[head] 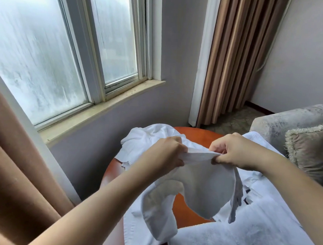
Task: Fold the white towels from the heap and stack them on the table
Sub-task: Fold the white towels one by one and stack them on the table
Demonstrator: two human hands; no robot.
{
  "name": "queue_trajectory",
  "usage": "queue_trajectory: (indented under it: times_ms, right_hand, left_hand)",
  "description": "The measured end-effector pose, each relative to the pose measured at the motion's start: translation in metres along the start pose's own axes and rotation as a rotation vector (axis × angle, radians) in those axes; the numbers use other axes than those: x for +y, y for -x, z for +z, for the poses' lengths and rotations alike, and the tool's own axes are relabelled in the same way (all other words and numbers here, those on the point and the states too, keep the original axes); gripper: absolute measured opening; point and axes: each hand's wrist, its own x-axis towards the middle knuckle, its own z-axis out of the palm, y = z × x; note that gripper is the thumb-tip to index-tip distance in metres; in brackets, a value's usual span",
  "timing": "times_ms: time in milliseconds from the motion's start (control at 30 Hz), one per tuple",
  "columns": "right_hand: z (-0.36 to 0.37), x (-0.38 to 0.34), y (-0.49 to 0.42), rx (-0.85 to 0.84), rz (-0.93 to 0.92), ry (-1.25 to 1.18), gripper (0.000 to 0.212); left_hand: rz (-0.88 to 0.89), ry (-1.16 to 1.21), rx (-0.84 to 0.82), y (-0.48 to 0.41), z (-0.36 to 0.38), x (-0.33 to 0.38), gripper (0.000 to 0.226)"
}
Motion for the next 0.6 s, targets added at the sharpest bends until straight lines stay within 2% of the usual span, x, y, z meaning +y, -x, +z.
queue_trajectory:
  times_ms: [100, 200, 333, 367, 433, 500, 600]
  right_hand:
    - [-0.003, 0.002, 0.002, -0.054, 0.043, 0.088, 0.024]
    - [-0.004, 0.002, 0.004, -0.033, 0.062, 0.125, 0.037]
    - [-0.003, 0.003, 0.003, -0.031, 0.076, 0.169, 0.031]
    - [0.000, 0.001, 0.002, -0.029, 0.057, 0.190, 0.025]
    - [0.008, -0.005, -0.001, -0.008, -0.020, 0.195, 0.027]
    - [0.015, -0.009, -0.005, 0.014, -0.099, 0.186, 0.016]
    - [0.015, -0.014, -0.008, 0.037, -0.135, 0.143, 0.029]
  left_hand:
    - [0.039, -0.015, -0.042, -0.003, 0.002, 0.006, 0.016]
    - [0.076, 0.136, -0.049, -0.004, 0.003, 0.006, 0.031]
    - [0.175, 0.222, 0.043, -0.004, 0.009, 0.002, 0.025]
    - [0.192, 0.237, 0.080, -0.005, 0.011, 0.003, 0.024]
    - [0.207, 0.263, 0.152, -0.006, 0.013, 0.007, 0.024]
    - [0.215, 0.269, 0.195, -0.008, 0.013, 0.008, 0.022]
    - [0.127, 0.325, 0.202, -0.006, 0.011, 0.003, 0.017]
